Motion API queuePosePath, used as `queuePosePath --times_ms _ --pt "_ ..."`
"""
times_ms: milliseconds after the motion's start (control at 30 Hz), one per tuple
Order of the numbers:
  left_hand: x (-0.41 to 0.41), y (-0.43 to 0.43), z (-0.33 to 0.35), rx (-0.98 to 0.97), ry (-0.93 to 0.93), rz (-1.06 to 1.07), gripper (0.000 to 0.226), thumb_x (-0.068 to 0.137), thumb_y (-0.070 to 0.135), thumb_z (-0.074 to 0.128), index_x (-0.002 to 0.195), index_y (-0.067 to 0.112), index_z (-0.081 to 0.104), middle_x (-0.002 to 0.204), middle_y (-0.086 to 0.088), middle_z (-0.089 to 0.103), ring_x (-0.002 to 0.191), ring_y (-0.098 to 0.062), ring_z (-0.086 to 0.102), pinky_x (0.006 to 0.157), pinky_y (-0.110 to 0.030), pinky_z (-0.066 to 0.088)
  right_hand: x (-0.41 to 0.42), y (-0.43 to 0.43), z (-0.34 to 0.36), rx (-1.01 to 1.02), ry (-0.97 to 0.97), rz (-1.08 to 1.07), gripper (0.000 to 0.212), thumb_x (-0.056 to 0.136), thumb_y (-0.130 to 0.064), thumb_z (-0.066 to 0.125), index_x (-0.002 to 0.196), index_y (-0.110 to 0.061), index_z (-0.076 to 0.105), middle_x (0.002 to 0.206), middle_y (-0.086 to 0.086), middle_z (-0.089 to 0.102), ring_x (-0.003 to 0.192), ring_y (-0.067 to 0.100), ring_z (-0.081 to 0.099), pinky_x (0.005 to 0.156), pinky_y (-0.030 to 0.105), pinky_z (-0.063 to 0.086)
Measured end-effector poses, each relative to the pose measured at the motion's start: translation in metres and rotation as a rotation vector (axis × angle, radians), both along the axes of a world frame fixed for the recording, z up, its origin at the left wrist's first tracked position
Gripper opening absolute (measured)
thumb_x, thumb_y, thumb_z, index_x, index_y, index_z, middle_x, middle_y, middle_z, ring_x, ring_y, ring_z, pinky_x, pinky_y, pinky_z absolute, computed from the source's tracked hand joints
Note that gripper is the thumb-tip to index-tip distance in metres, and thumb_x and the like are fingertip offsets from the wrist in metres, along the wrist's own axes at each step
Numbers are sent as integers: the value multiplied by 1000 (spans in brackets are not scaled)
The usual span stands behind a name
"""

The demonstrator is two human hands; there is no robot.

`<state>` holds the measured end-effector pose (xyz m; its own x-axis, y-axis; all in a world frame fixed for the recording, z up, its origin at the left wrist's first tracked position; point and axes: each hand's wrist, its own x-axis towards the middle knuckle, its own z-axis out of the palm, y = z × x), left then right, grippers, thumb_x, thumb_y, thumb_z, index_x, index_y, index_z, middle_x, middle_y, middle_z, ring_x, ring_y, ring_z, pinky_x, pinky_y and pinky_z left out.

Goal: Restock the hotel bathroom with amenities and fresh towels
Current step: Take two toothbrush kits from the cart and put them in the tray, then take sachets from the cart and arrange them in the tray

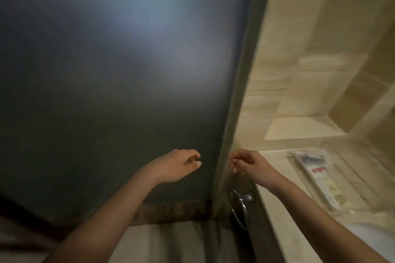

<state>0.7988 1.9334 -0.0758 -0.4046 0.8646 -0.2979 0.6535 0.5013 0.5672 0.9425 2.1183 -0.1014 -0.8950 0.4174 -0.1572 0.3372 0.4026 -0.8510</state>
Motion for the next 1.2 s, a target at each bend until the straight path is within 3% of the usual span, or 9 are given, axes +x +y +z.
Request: queuePosePath --times_ms 67,267,433,667,733,833,900,1000,1200 --pt "-11 -45 3 18 -9 115 40 96 38 42 133 21 46 132 2 54 117 -10 53 101 -29 42 -29 -31 3 19 -6 127 17 92 1 47 96 -7 62 72 -2 59 65 9 55 64 12 45" --pt "-36 -202 12 91 -15 430 38 96 32 46 130 17 50 129 -2 58 116 -10 55 100 -22 41 -115 -157 17 111 -16 476 20 89 -10 52 79 -26 60 75 -8 62 75 8 58 80 38 49" --pt "-52 -350 22 128 20 630 36 95 30 48 129 16 52 120 -2 62 110 -9 57 94 -18 42 -178 -302 33 126 27 710 16 82 -15 51 79 -27 60 76 -3 63 75 13 58 79 39 50" --pt "-50 -538 37 117 85 882 33 96 29 47 126 15 52 117 -2 63 108 -11 58 93 -20 42 -239 -489 42 100 67 963 19 95 -5 45 106 -6 61 86 3 63 72 9 60 71 13 46" --pt "-46 -579 40 120 113 959 33 95 29 49 124 14 54 116 -3 64 108 -11 59 94 -22 44 -250 -530 46 110 78 1021 20 94 -6 46 106 -7 62 86 1 65 72 8 61 71 12 45" --pt "-41 -632 48 148 123 1092 29 95 28 50 121 17 57 112 2 65 102 -6 59 82 -6 41 -269 -586 48 75 96 1114 18 93 -6 48 95 -18 62 83 -1 65 71 8 62 71 14 45" --pt "-42 -666 52 178 139 1184 28 95 30 49 119 21 57 112 6 65 105 -6 59 86 -9 40 -283 -621 48 43 100 1159 22 92 -5 49 89 -24 60 80 -3 65 67 3 61 69 13 44" --pt "-45 -713 52 205 138 1286 26 94 34 48 117 26 59 114 7 63 107 -5 57 94 -20 42 -305 -674 47 -12 97 1223 17 92 -2 49 93 -15 60 76 -2 63 57 -6 57 65 9 44" --pt "-77 -787 44 181 155 1417 32 95 38 43 125 31 52 123 11 56 113 -3 51 87 -9 38 -374 -781 46 -114 101 1325 19 92 1 46 101 -5 62 75 -1 62 51 -8 55 56 5 41"
